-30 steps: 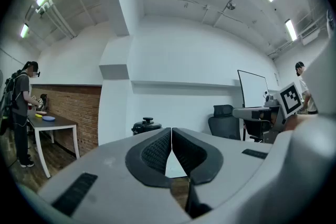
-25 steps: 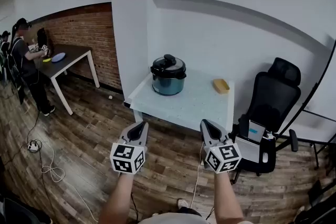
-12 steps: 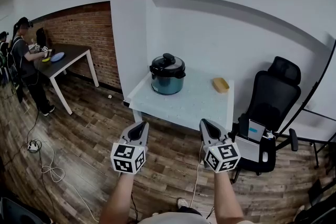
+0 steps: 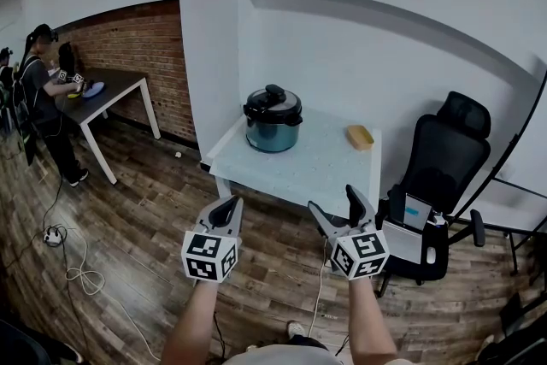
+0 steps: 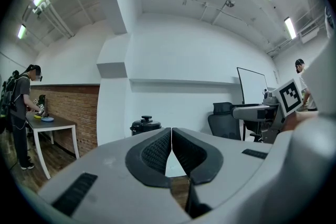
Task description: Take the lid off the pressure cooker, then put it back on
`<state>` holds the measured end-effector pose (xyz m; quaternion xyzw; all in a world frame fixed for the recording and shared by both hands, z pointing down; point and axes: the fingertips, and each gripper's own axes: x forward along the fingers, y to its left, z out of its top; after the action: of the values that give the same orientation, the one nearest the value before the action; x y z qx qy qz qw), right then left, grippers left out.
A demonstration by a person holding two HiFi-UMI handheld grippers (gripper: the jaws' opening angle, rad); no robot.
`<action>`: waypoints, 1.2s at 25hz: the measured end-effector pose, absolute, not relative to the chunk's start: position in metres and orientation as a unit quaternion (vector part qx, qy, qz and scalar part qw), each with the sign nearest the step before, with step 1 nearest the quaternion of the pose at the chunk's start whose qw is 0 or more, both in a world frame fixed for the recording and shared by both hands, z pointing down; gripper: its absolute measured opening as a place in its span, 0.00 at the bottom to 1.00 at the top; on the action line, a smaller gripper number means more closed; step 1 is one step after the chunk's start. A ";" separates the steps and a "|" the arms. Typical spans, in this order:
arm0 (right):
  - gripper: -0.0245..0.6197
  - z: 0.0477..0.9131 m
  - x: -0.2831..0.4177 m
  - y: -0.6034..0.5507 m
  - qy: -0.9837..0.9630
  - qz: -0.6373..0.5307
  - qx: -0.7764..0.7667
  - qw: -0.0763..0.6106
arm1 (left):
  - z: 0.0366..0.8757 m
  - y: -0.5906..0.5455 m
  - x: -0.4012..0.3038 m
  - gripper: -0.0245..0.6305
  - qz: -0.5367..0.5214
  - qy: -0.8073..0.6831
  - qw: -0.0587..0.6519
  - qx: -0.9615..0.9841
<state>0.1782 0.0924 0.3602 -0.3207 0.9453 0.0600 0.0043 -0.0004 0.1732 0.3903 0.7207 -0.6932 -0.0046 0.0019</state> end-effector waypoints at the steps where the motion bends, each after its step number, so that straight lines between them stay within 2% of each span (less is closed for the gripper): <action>1: 0.67 0.360 0.178 0.091 0.945 0.061 -0.322 0.004 | 0.390 0.172 -0.001 0.06 -0.004 -0.693 0.001 0.721; 13: 0.69 0.358 0.176 0.066 0.944 0.071 -0.321 -0.002 | 0.389 0.153 0.002 0.06 0.009 -0.699 -0.003 0.715; 30: 0.70 0.357 0.159 -0.054 0.963 0.072 -0.258 0.002 | 0.382 0.057 -0.007 0.06 0.019 -0.757 -0.004 0.653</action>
<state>0.1587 -0.0538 0.3572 -0.2580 0.9635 0.0719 0.0023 -0.0068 0.0565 0.3817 0.6526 -0.7574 0.0185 -0.0038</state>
